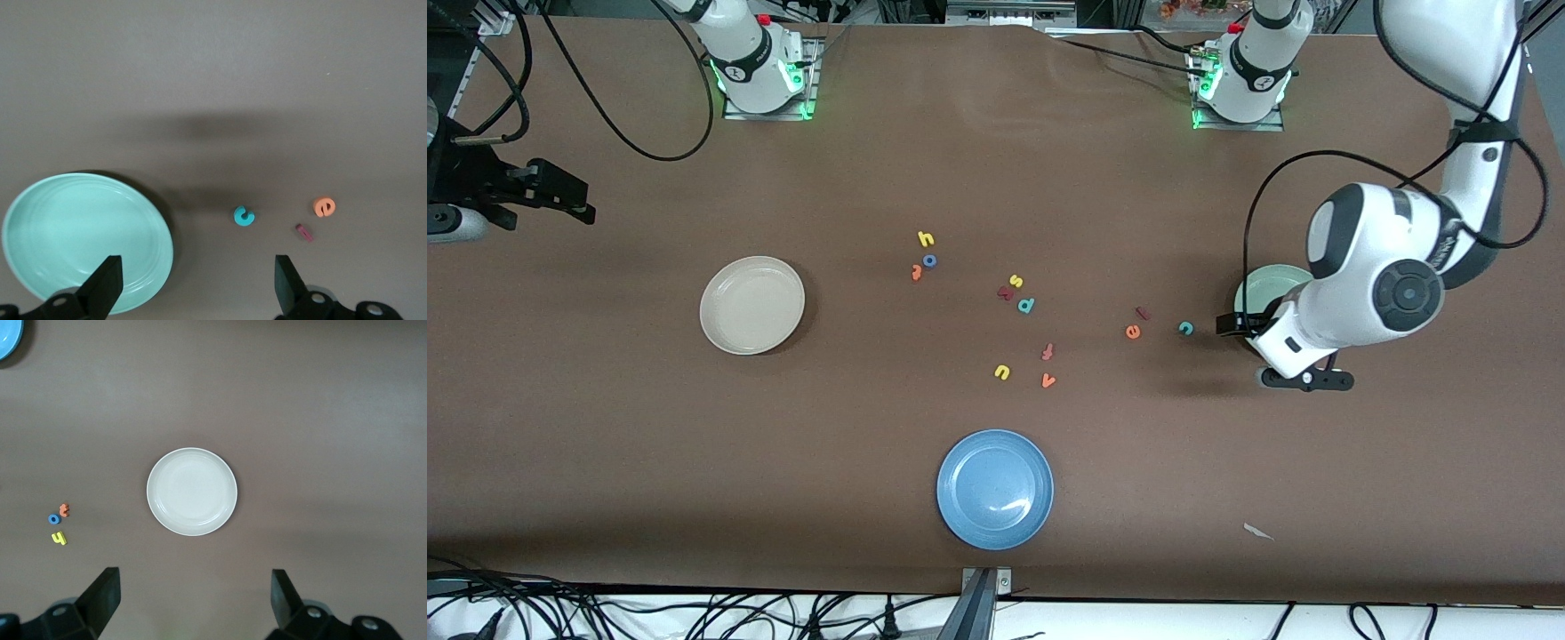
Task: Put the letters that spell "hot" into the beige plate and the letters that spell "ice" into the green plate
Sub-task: 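Move the left gripper toward the teal letter c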
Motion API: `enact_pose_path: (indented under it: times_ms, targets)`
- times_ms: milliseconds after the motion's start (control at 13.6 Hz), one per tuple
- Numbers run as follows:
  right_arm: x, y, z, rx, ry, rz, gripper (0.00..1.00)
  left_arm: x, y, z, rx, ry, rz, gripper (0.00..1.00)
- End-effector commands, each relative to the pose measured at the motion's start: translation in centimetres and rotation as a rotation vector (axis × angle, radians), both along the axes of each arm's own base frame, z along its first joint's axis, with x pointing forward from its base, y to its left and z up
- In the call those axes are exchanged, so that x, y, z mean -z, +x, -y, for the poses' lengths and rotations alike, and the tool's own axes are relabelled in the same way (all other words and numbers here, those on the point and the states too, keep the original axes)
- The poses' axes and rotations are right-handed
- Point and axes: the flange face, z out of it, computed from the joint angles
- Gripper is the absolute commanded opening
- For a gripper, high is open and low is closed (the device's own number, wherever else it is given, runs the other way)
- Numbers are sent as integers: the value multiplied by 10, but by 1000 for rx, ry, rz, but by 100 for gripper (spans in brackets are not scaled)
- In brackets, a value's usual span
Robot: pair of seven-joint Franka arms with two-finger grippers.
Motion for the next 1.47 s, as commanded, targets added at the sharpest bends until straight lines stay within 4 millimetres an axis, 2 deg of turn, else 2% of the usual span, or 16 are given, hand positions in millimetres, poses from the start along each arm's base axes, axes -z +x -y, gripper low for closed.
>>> enact_pose_path:
  times_ms: [0, 293, 440, 733, 880, 1100, 1393]
  targets:
    - [-1, -1, 3, 23, -3, -3, 100, 33, -5, 19, -58, -8, -8, 100]
    - [-2, -1, 7, 30, -3, -3, 100, 69, -2, 21, -82, -19, -11, 98]
    - [-3, -1, 9, 35, -2, -1, 100, 89, -5, 20, -82, -15, -38, 93]
    - [-3, 0, 9, 35, -4, 6, 100, 107, -7, 19, -83, -13, -58, 89]
    - [-4, 0, 18, 50, -4, 8, 100, 119, -19, 17, -78, -10, -81, 82]
    - [-3, 0, 19, 50, -6, 5, 100, 123, -39, 26, -66, -29, -51, 83]
    - [8, 4, 11, 12, 0, -21, 100, 132, -46, 31, -69, -26, -41, 83]
